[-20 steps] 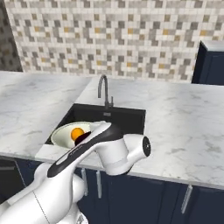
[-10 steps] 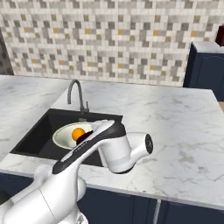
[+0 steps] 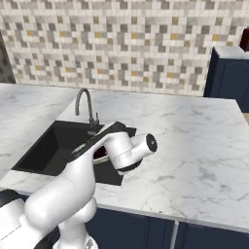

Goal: Dump the orange and eggplant from the bowl so the bowl can be washed. Place the bowl in the sink after clearing the leftovers.

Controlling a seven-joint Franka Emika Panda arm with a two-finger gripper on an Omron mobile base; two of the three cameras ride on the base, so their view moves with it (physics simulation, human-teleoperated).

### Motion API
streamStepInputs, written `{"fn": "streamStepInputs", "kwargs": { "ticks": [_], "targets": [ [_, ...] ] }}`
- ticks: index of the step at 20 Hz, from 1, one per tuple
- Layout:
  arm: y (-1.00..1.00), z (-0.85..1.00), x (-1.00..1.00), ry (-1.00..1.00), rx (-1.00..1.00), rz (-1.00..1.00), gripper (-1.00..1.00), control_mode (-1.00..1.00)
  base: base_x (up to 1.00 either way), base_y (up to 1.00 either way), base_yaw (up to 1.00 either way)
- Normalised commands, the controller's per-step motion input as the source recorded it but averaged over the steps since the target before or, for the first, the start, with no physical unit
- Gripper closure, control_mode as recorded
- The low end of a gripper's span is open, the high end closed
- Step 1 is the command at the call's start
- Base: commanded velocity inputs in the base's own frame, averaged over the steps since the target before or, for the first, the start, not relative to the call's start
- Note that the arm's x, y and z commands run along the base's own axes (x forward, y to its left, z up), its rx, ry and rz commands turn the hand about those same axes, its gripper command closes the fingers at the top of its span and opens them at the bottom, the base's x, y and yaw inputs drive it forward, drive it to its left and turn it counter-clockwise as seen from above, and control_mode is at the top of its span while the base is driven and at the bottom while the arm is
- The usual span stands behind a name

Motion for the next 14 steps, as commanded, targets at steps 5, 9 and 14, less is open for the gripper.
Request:
{"fn": "streamStepInputs", "kwargs": {
  "ticks": [5, 9, 14],
  "targets": [
    [0.21, -0.28, 0.94, 0.06, -0.09, 0.00, 1.00, -1.00, 0.00, 0.00, 0.00],
    [0.04, -0.26, 0.62, 0.11, -0.16, 0.01, 1.00, -1.00, 0.00, 0.00, 0.00],
    [0.27, -0.22, 0.00, 0.09, -0.07, 0.03, 1.00, -1.00, 0.00, 0.00, 0.00]
  ]
}}
